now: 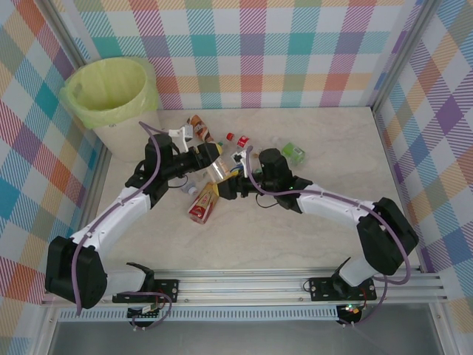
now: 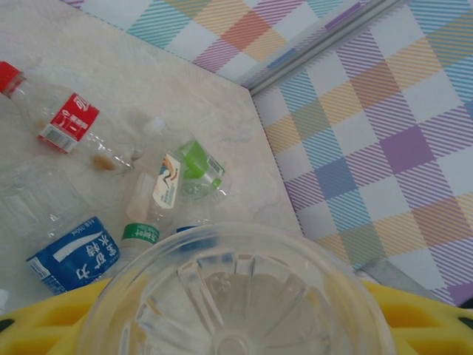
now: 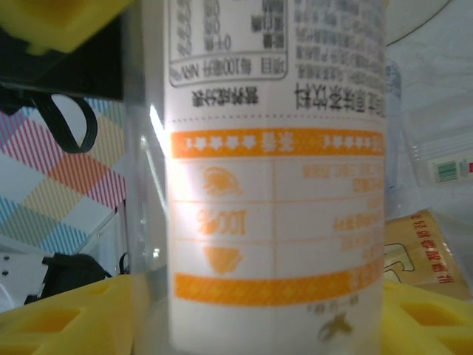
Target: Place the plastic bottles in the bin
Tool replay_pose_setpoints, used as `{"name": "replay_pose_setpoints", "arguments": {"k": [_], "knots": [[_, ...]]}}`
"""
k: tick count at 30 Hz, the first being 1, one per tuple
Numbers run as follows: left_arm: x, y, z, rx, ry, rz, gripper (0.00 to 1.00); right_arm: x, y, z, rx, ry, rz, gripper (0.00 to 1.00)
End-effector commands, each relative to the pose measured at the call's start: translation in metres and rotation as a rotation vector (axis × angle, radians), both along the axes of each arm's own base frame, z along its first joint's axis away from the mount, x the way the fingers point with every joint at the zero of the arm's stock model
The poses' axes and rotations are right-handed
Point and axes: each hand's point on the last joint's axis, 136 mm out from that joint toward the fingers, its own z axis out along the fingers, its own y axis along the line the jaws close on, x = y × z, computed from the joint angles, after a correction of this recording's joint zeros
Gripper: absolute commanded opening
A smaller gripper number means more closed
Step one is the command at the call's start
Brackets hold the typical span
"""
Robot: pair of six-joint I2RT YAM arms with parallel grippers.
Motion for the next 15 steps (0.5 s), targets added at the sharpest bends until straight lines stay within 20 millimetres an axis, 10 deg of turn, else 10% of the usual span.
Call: {"name": "replay_pose_setpoints", "arguments": {"k": [1,7,15], "knots": [[0.011,0.010,0.000,0.083,-0.037,0.059,0.51,0.005,-0.013,0.026,0.013,-0.090,-0.080,0.81],[0.021,0.038,0.006,0.142,-0.051,0.212,0.49,0.026,-0.043,0.015,-0.127,-0.051,-0.294,1.00],[0.027,0.066,0.041,0.223,-0.130,0.312,0.48,0.049,-0.084,-0.005,-0.200,0.034,-0.591,1.00]]}}
